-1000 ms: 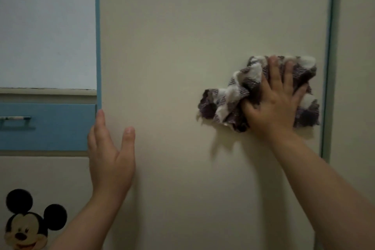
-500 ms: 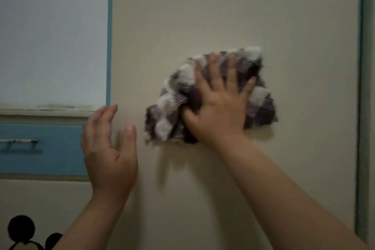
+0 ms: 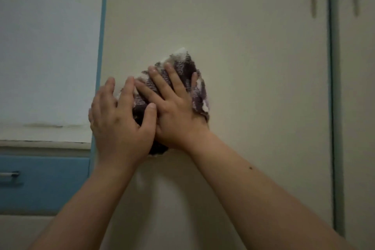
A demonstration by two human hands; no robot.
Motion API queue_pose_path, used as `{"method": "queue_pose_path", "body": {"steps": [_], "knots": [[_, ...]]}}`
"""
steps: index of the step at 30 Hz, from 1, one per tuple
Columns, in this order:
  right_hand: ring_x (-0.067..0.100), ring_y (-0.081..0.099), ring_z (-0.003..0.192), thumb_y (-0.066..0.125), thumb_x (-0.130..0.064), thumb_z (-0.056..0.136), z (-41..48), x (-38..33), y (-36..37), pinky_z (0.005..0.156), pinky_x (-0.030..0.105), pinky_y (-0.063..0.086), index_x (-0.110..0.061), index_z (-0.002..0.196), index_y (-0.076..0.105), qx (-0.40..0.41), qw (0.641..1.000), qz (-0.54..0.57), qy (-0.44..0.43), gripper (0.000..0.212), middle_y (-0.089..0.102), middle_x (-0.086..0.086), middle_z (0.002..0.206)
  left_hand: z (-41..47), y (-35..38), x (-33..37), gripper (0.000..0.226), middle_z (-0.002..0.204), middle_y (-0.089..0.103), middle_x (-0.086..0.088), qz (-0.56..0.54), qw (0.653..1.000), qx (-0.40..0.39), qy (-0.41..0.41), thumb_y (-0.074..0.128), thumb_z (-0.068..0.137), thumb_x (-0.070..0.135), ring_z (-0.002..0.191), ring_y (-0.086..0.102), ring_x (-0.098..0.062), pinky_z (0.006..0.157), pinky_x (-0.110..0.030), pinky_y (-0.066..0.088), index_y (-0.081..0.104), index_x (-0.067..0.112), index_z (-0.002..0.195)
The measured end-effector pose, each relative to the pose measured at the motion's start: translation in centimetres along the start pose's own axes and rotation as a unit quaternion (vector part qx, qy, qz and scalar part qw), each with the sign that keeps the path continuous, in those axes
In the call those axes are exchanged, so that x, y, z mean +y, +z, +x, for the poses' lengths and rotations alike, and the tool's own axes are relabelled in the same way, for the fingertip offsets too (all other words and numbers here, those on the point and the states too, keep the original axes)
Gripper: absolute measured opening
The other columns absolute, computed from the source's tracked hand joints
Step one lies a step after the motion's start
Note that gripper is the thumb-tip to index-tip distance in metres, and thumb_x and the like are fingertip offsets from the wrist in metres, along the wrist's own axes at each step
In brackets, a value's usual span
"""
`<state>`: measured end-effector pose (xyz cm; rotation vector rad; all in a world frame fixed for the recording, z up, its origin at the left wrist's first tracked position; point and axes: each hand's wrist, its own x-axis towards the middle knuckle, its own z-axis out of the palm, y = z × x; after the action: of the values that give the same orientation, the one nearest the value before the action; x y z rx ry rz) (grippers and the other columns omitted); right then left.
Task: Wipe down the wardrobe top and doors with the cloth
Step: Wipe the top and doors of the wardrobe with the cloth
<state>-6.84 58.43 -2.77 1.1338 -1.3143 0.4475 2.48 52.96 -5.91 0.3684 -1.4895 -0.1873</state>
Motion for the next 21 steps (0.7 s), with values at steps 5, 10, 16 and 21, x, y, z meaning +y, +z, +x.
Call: {"method": "queue_pose_path", "body": {"steps": [5,10,16,21], "knots": [[0.029,0.014,0.144,0.031,-0.059,0.07,0.4,7.8,-3.9,0.107,0.063,-0.001,-0.035,0.142,0.034,0.009,0.99,-0.076,0.121,0.076,0.027,0.002,0.154,0.8,1.2,1.8,0.077,0.148,0.028,-0.019,0.003,0.999,-0.036,0.032,0.029,0.076,0.057,0.137,0.023,-0.037,0.11,-0.049,0.017,0.031,0.018,0.143],[0.021,-0.005,0.145,0.02,-0.063,0.066,-2.8,14.7,-7.8,0.109,0.061,-0.007,-0.036,0.147,0.017,-0.014,0.954,-0.101,0.282,0.086,0.005,-0.006,0.158,0.8,1.6,3.4,0.082,0.153,0.022,-0.012,0.002,0.997,-0.067,0.032,0.021,0.071,0.062,0.141,0.014,-0.03,0.112,-0.047,0.012,0.028,0.024,0.143],[0.023,-0.013,0.144,0.032,-0.052,0.077,-3.5,16.2,-8.8,0.107,0.066,-0.007,-0.035,0.148,0.019,0.002,0.914,-0.071,0.399,0.074,-0.003,-0.007,0.159,1.0,0.8,4.0,0.084,0.153,0.021,-0.011,-0.008,0.997,-0.067,0.024,0.019,0.07,0.064,0.141,0.013,-0.028,0.112,-0.048,0.011,0.027,0.025,0.144],[0.032,-0.019,0.142,0.041,-0.055,0.087,1.0,12.1,-7.2,0.104,0.07,-0.007,-0.037,0.149,0.008,-0.045,0.929,-0.076,0.359,0.073,-0.013,-0.001,0.158,2.1,-0.6,3.5,0.083,0.154,0.019,-0.008,-0.015,0.998,-0.059,0.023,0.02,0.072,0.064,0.142,0.011,-0.024,0.113,-0.044,0.008,0.02,0.026,0.145]]}}
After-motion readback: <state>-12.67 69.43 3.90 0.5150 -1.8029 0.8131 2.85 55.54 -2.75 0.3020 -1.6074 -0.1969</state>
